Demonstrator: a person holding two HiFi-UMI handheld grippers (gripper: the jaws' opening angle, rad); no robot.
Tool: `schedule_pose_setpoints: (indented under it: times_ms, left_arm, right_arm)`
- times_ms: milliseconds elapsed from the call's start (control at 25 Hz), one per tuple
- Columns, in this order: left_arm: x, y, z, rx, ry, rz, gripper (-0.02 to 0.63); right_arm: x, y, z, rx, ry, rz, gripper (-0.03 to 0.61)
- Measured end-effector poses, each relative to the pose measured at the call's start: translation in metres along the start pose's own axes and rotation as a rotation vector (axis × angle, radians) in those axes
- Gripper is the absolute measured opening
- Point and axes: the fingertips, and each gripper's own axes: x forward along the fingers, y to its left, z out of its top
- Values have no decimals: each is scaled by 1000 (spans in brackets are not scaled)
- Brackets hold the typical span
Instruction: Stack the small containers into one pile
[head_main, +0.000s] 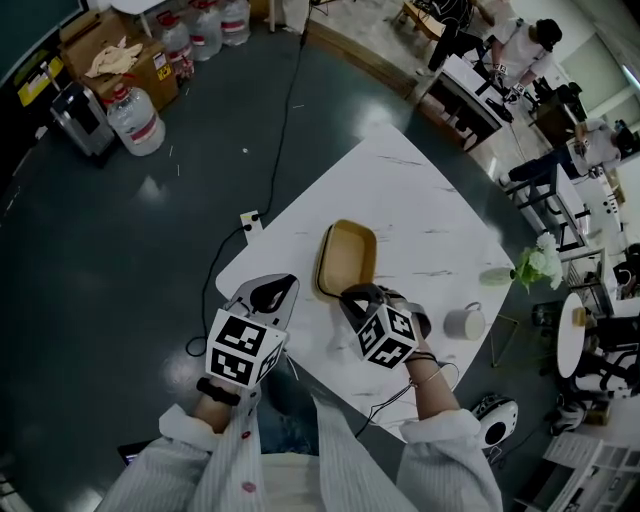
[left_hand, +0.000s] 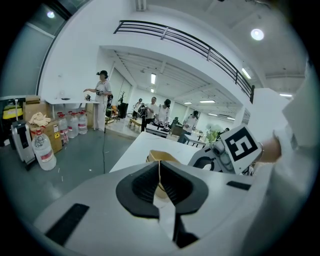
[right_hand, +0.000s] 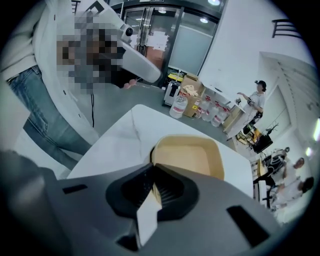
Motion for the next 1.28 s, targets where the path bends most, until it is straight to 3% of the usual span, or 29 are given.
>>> schedule_pose_setpoints:
  times_ms: [880, 1280]
  left_arm:
    - [12, 5, 2, 13, 32, -34, 23]
    - [14, -10, 16, 51, 16, -67, 23]
  right_arm:
    - [25, -1, 6, 176, -1, 100, 35]
    - [-9, -17, 22, 410, -155, 44, 54]
